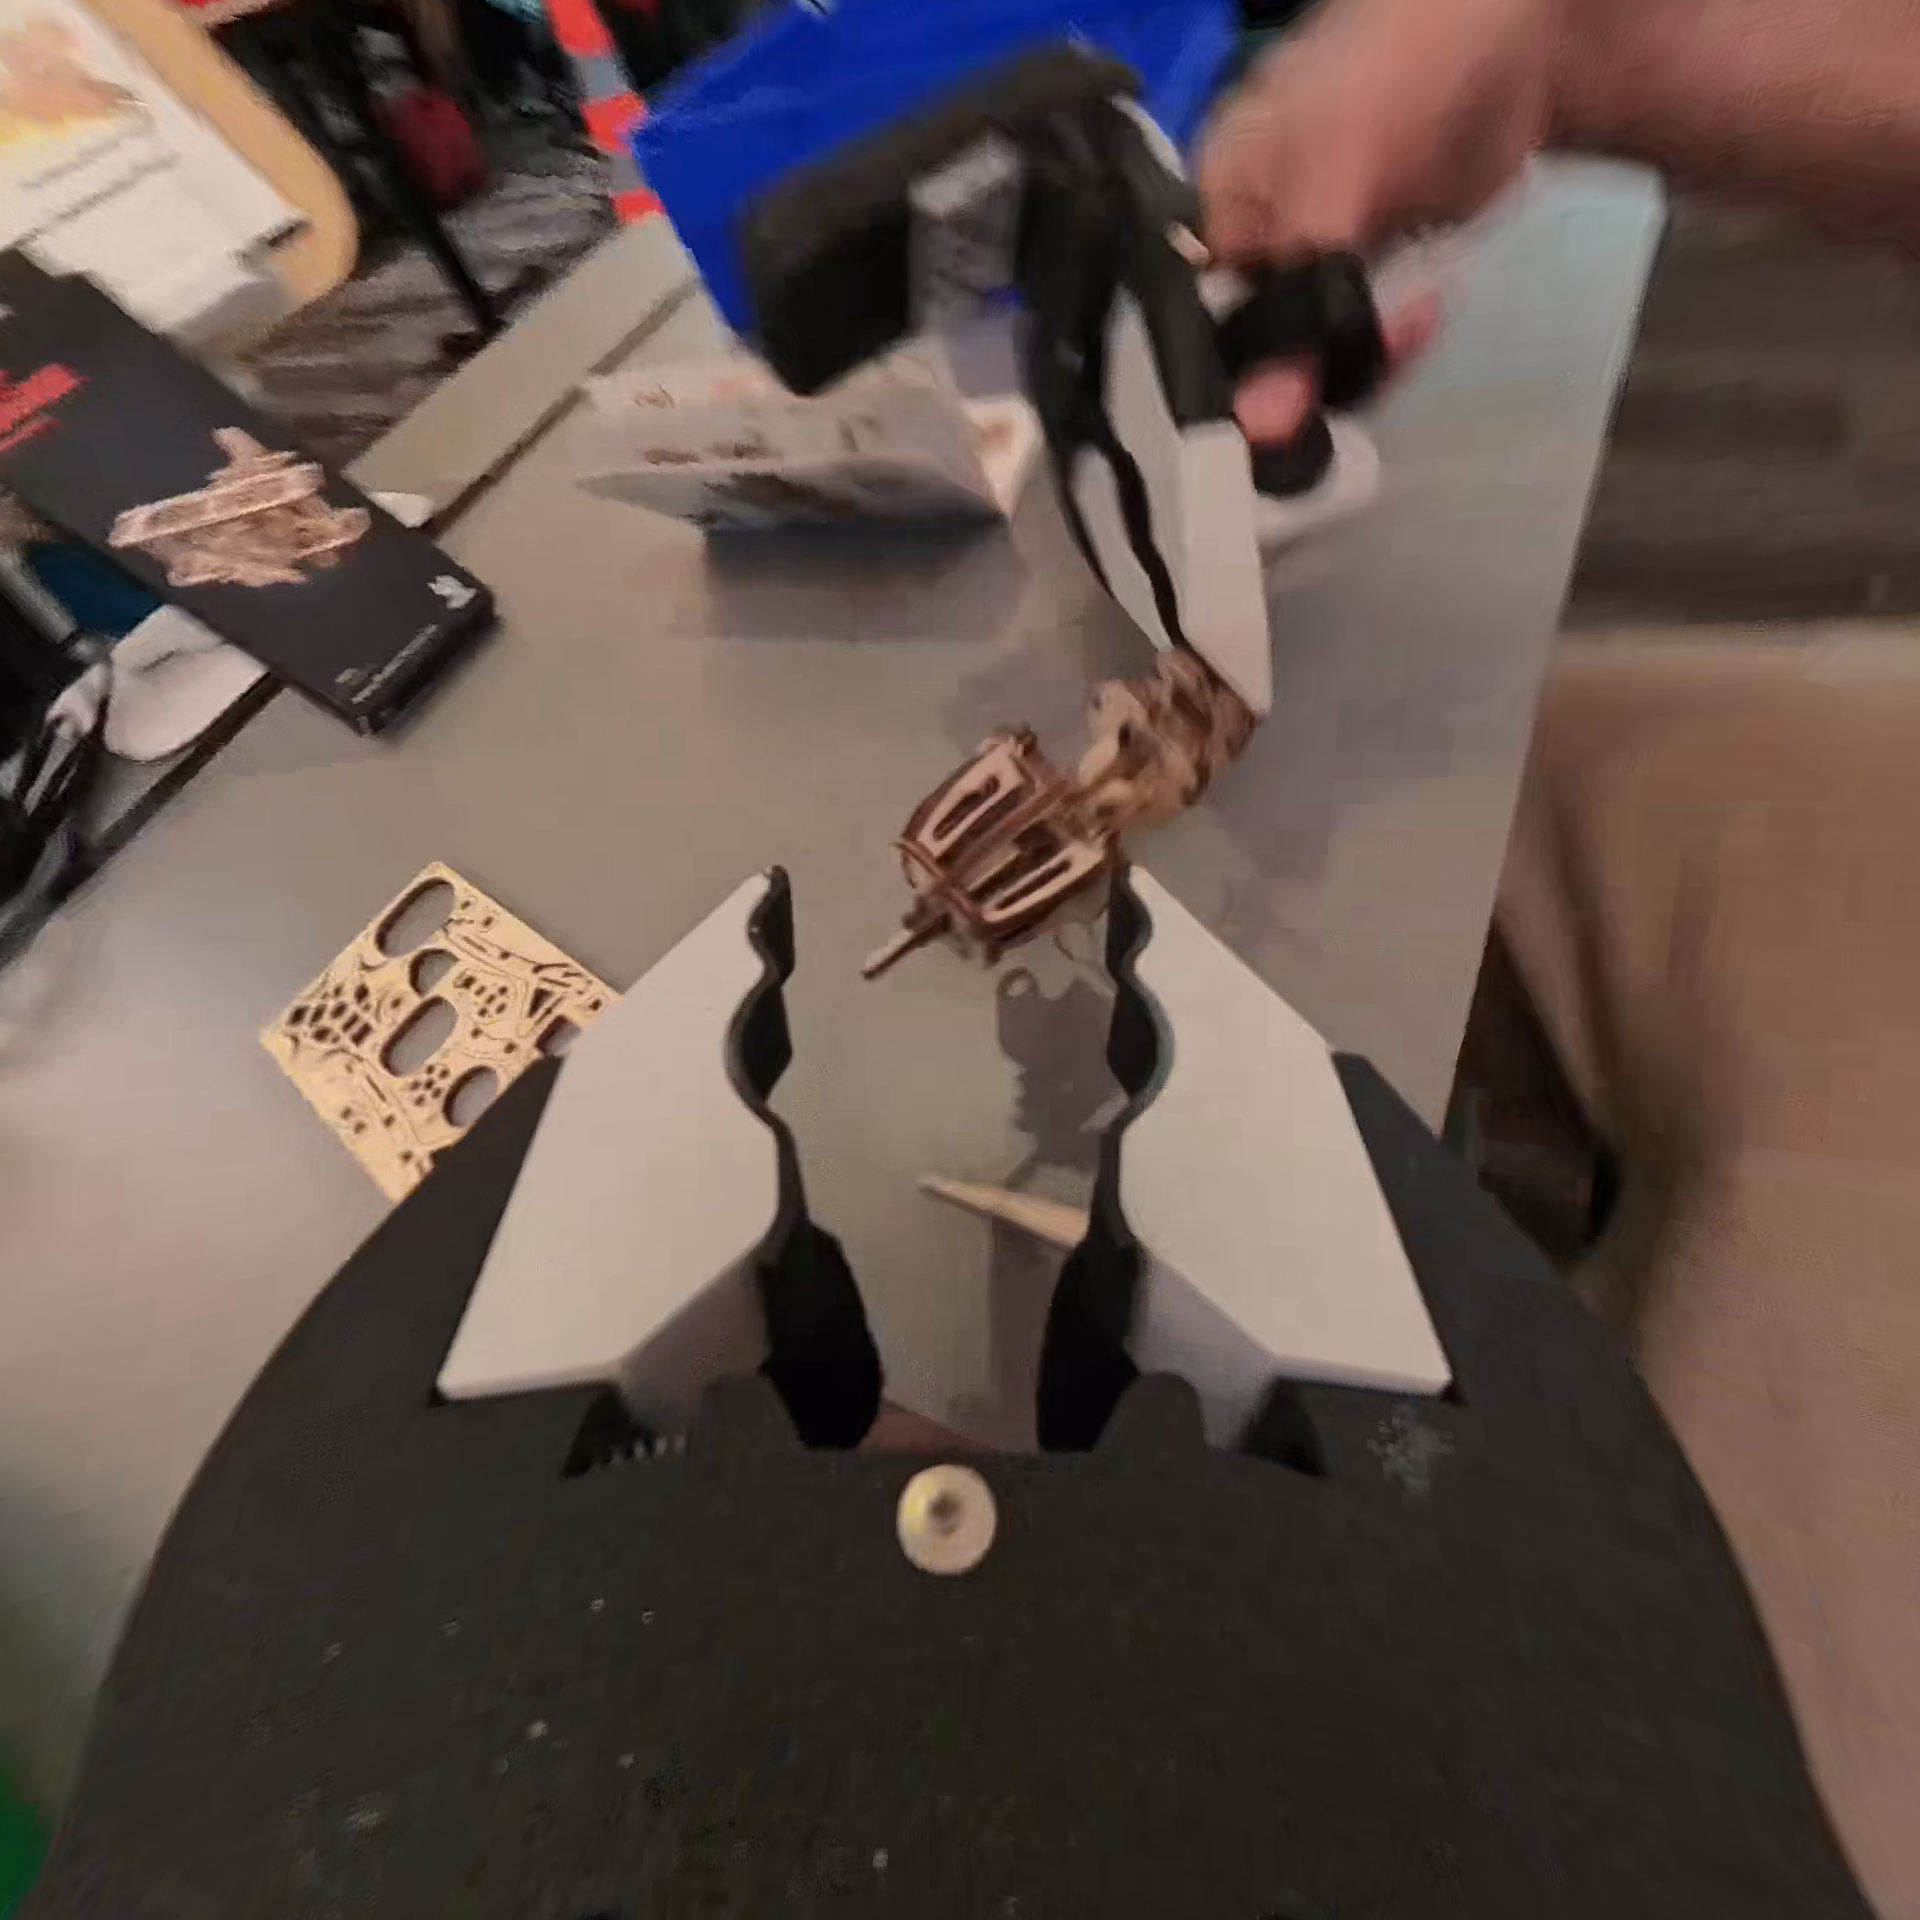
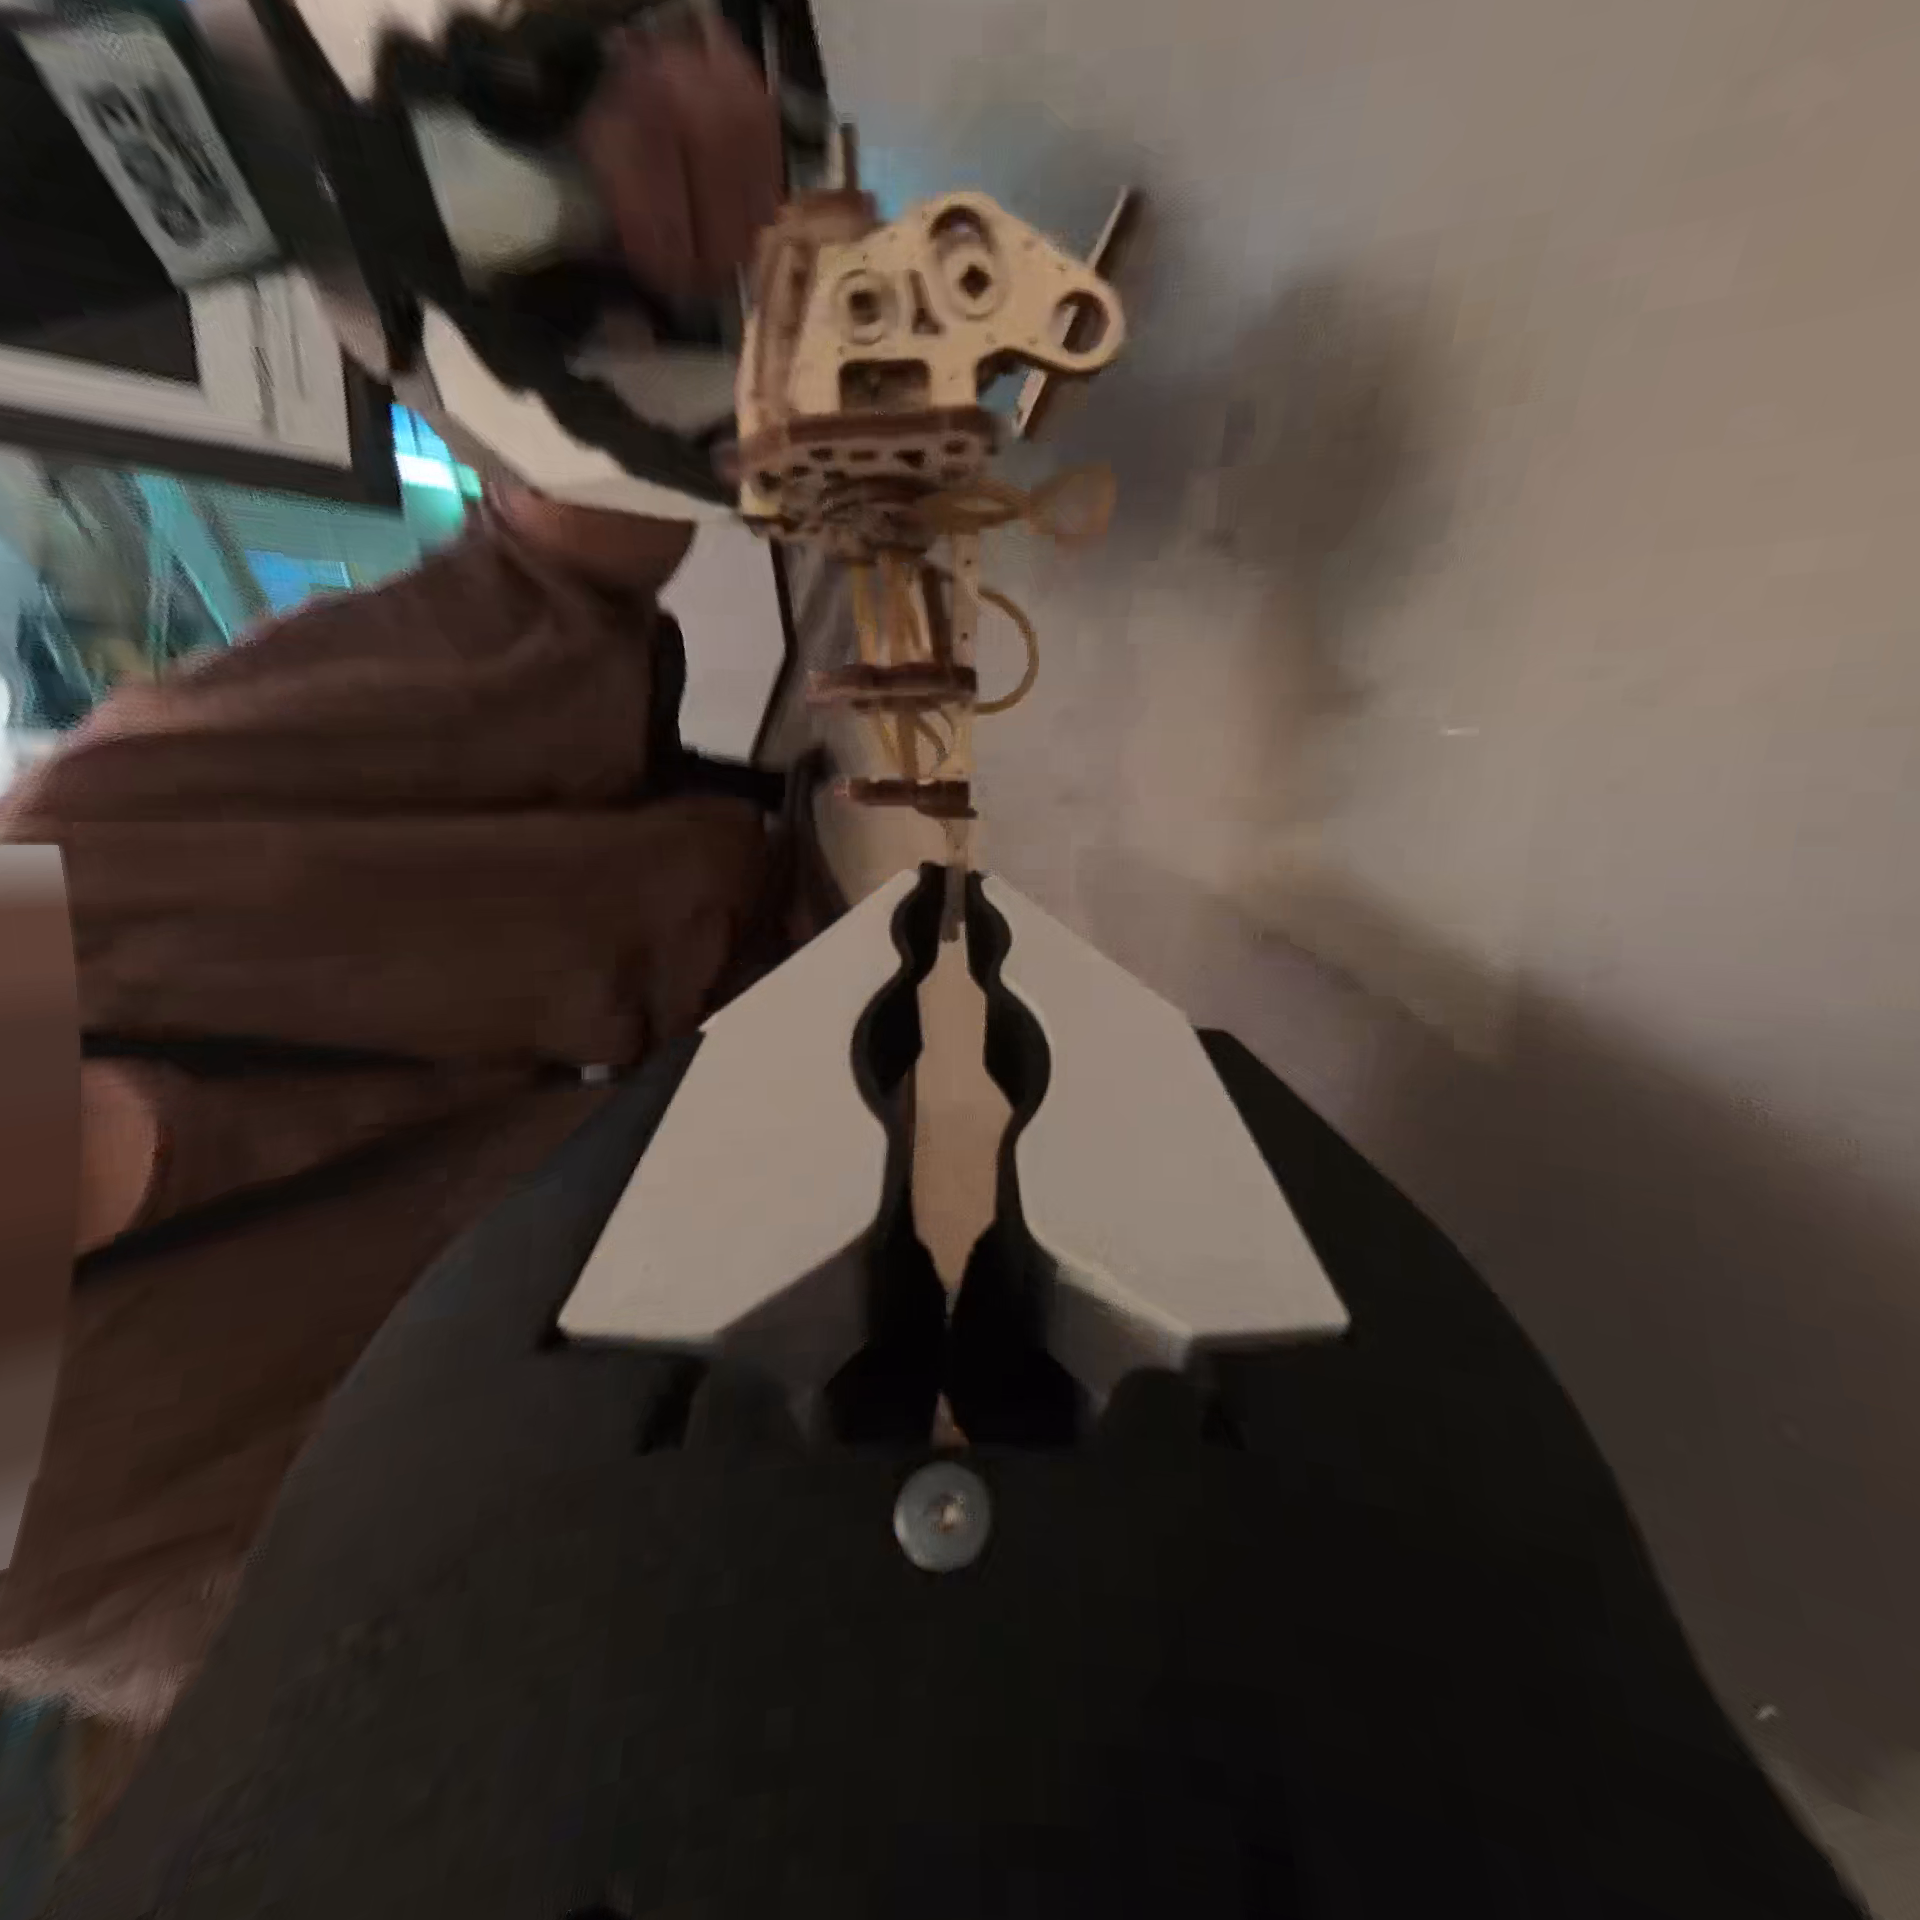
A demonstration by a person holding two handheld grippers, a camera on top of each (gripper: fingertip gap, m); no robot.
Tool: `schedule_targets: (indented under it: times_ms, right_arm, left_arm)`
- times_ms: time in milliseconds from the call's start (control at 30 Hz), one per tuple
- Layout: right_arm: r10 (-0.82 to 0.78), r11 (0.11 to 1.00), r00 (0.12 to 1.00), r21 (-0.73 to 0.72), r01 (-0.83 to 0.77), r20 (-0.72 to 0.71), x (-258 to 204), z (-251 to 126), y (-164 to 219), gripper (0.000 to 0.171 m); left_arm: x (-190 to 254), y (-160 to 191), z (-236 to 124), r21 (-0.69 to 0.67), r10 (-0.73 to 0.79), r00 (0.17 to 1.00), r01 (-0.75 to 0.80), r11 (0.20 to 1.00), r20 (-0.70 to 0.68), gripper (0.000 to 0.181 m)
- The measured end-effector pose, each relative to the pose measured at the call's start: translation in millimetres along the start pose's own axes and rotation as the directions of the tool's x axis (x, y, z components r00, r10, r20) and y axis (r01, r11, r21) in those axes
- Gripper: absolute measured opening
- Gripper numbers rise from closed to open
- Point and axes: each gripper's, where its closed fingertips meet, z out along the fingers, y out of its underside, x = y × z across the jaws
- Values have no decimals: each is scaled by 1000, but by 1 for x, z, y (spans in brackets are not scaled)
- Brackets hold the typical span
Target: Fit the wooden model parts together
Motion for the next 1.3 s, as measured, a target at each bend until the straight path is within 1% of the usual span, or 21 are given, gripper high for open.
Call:
schedule_targets:
  times_ms: [67,167,333,367,467,533,633,667,700,767,833,867,933,1000,1067,1100,1133,1167,1200,1233,1300]
  right_arm:
    - [-31,993,999,-116,33,17,-2,3,-3,3]
    - [-15,972,1000,-234,12,-7,7,7,-9,2]
    - [45,951,997,-307,-21,70,3,12,-25,3]
    - [53,952,995,-306,-27,79,3,13,-29,3]
    - [67,950,991,-312,-27,118,2,15,-34,3]
    - [51,953,993,-303,-16,109,7,16,-38,3]
    - [-49,974,994,-215,70,101,10,11,-53,4]
    - [-82,982,992,-165,97,90,9,7,-60,11]
    - [-117,987,991,-106,123,59,10,1,-69,23]
    - [-198,979,976,36,202,-87,16,-17,-88,24]
    - [-256,931,929,192,312,-268,17,-34,-106,28]
    - [-298,892,903,246,379,-310,8,-32,-109,32]
    - [-445,775,814,294,559,-374,-14,-5,-106,29]
    - [-530,652,674,261,712,-514,-19,32,-101,34]
    - [-421,652,604,238,720,-677,-10,50,-101,18]
    - [-351,676,602,251,693,-717,-8,56,-99,8]
    - [-303,714,615,253,653,-728,-6,64,-94,9]
    - [-285,758,626,230,611,-726,-3,76,-87,23]
    - [-226,795,629,233,561,-743,2,83,-82,46]
    - [-172,809,624,252,531,-763,6,89,-78,55]
    - [-136,796,589,266,544,-797,9,97,-76,40]
  left_arm:
    - [8,9,-3,-43,117,990,-121,992,-80,65]
    - [22,22,-1,-101,202,959,-225,969,-199,71]
    - [27,42,9,-151,292,924,-335,930,-248,71]
    - [27,43,11,-147,284,925,-327,934,-254,71]
    - [20,47,18,-139,257,941,-291,947,-222,51]
    - [20,49,19,-119,217,948,-249,961,-232,51]
    - [11,54,21,-114,155,964,-182,977,-218,50]
    - [6,53,21,-106,130,969,-155,982,-212,50]
    - [1,54,21,-102,106,972,-130,986,-208,50]
    - [-24,55,18,-93,99,985,-113,989,-143,50]
    - [-56,56,12,-74,73,994,-79,994,-83,50]
    - [-76,56,10,-55,55,998,-57,997,-34,50]
    - [-113,51,9,-2,49,997,-49,999,54,50]
    - [-143,39,13,73,68,989,-78,994,134,50]
    - [-165,24,22,148,64,980,-93,985,190,50]
    - [-173,19,27,181,47,977,-85,980,207,50]
    - [-181,15,32,206,20,973,-68,976,229,50]
    - [-188,15,37,220,-1,969,-54,974,245,50]
    - [-192,16,42,230,-13,967,-47,972,255,50]
    - [-197,18,44,242,-22,961,-47,969,274,50]
    - [-198,24,45,256,-26,958,-51,965,287,50]
